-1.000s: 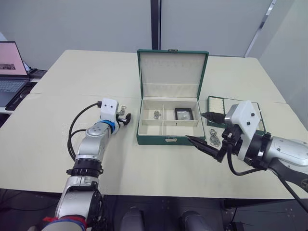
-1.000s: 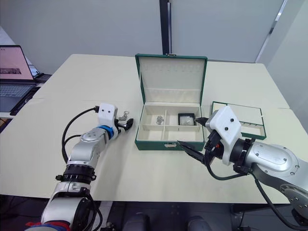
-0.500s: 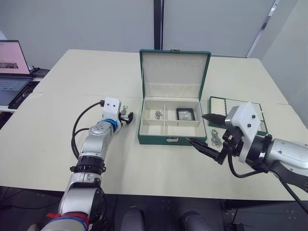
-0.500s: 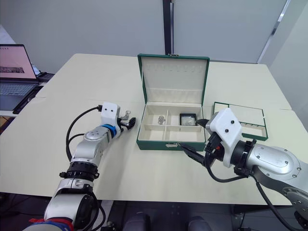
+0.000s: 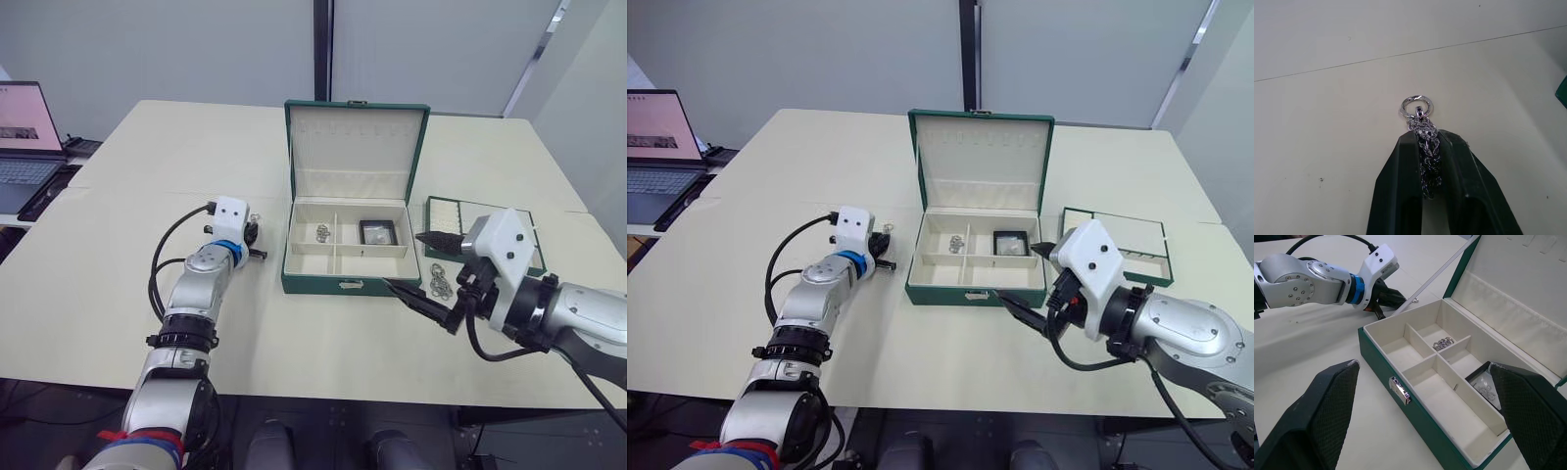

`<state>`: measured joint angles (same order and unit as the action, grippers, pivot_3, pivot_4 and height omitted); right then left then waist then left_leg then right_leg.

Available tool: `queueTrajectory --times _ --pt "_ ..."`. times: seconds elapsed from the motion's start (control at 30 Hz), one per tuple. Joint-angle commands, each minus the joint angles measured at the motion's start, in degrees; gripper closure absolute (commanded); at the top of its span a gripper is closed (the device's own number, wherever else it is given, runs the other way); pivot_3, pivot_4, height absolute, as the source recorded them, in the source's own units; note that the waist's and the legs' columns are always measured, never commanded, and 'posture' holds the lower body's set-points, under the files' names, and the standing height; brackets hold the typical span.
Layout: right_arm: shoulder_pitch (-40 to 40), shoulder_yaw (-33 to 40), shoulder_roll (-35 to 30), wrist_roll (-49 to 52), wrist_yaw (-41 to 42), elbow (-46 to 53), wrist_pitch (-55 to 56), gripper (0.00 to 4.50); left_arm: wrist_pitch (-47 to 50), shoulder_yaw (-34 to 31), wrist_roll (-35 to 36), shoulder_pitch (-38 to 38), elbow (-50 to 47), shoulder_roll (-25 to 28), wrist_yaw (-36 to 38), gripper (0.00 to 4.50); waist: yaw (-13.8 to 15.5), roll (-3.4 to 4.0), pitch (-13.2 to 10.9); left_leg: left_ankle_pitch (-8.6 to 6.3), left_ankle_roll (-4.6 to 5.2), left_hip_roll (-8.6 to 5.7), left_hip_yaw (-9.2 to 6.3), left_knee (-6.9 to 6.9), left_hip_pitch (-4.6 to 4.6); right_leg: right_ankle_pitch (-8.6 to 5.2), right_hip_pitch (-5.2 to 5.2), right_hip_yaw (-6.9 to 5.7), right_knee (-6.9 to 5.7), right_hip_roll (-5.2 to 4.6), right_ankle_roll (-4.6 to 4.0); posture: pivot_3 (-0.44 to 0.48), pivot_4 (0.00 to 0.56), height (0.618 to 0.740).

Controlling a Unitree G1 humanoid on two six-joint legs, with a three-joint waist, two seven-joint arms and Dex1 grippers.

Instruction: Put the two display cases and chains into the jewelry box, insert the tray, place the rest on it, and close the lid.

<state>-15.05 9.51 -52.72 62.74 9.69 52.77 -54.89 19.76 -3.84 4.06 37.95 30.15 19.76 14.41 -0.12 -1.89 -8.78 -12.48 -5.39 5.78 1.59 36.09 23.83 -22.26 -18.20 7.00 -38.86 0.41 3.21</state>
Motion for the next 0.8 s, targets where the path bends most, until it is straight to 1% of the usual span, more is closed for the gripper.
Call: queueTrajectory --times 0.03,0.37,0.8 --pt "0.3 1.9 -0.7 0.3 0.2 1.7 1.2 0.00 0.7 0.0 -0.4 0.1 0.3 -0.3 0.0 4.33 0.0 0.00 0.0 0.00 0.00 0.00 0.00 0.00 0.00 0.00 0.00 0.00 0.00 0.00 0.00 0.000 0.150 0.740" --pt "1.3 1.4 -0.2 -0.7 0.2 2.0 2.0 0.00 -0.1 0.1 -0.8 0.6 0.2 -0.1 0.0 4.33 0.0 0.00 0.0 0.00 0.00 0.00 0.00 0.00 0.00 0.00 0.00 0.00 0.00 0.00 0.00 0.000 0.150 0.740" --pt "1.1 0.8 0.4 -0.9 -0.5 2.0 2.0 0.00 0.8 0.2 -0.3 -0.2 -3.4 0.2 1.1 4.33 0.0 0.00 0.0 0.00 0.00 0.00 0.00 0.00 0.01 0.00 0.00 0.00 0.00 0.00 0.00 0.000 0.150 0.740"
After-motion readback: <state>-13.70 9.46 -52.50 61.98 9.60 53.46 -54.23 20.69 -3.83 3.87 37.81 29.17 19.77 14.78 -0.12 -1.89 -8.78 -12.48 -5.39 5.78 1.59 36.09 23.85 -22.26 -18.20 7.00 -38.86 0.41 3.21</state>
